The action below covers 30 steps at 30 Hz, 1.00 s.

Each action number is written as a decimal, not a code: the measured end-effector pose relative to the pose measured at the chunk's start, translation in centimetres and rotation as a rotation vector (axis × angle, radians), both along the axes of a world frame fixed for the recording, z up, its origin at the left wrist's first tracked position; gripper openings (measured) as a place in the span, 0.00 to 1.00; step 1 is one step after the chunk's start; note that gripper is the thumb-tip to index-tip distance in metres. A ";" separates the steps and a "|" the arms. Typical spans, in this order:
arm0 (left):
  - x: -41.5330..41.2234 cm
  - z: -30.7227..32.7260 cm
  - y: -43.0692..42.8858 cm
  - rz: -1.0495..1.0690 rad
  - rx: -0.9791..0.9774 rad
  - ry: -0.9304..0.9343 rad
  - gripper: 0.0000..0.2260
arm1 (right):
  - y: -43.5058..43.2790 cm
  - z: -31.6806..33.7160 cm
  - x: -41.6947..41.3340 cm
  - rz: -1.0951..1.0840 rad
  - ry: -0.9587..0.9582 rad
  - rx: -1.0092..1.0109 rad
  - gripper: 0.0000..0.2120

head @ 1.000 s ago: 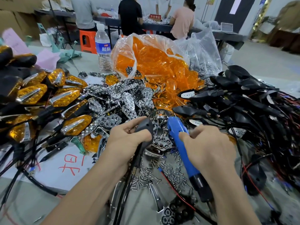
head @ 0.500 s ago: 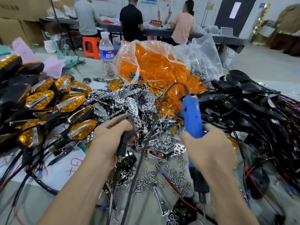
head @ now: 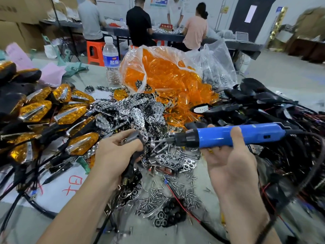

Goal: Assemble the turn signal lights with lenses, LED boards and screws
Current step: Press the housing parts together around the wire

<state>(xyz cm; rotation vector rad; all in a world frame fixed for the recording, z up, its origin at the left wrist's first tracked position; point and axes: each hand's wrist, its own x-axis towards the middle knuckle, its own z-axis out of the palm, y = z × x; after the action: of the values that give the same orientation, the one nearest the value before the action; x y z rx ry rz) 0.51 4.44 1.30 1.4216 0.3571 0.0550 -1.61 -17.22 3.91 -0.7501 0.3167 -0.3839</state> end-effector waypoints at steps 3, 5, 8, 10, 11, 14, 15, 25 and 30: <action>-0.1 -0.1 -0.1 -0.010 0.057 -0.006 0.23 | 0.4 -0.3 0.1 0.118 0.003 0.056 0.10; 0.0 -0.1 0.1 0.000 0.083 -0.013 0.24 | 0.7 -0.6 0.2 0.143 0.007 0.072 0.08; 0.1 -0.2 0.4 0.017 0.099 -0.015 0.25 | 0.9 -1.0 0.3 0.160 -0.007 0.142 0.11; 0.1 -0.1 0.4 0.020 0.122 -0.009 0.25 | 1.0 -1.3 0.4 0.179 -0.039 0.190 0.22; 0.1 -0.1 0.4 0.022 0.135 -0.006 0.26 | 1.0 -1.4 0.4 0.181 -0.057 0.200 0.27; 0.0 0.0 0.4 0.031 0.169 -0.002 0.26 | 1.2 -1.6 0.5 0.183 -0.138 0.202 0.29; -0.1 0.0 0.4 0.032 0.185 -0.002 0.26 | 1.2 -1.6 0.5 0.188 -0.167 0.200 0.27; -0.5 -0.2 0.3 0.037 0.537 -0.053 0.27 | 1.1 -1.3 -0.1 0.323 -0.363 -0.033 0.20; -0.5 0.1 0.9 0.104 0.650 -0.043 0.26 | 0.9 -1.4 -0.5 0.472 -0.495 -0.143 0.25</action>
<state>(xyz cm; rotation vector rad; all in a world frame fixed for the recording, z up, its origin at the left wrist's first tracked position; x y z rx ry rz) -0.02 5.33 1.35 2.0378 0.3962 0.3077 -2.13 -16.37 2.48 -0.8149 -0.3546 -0.1337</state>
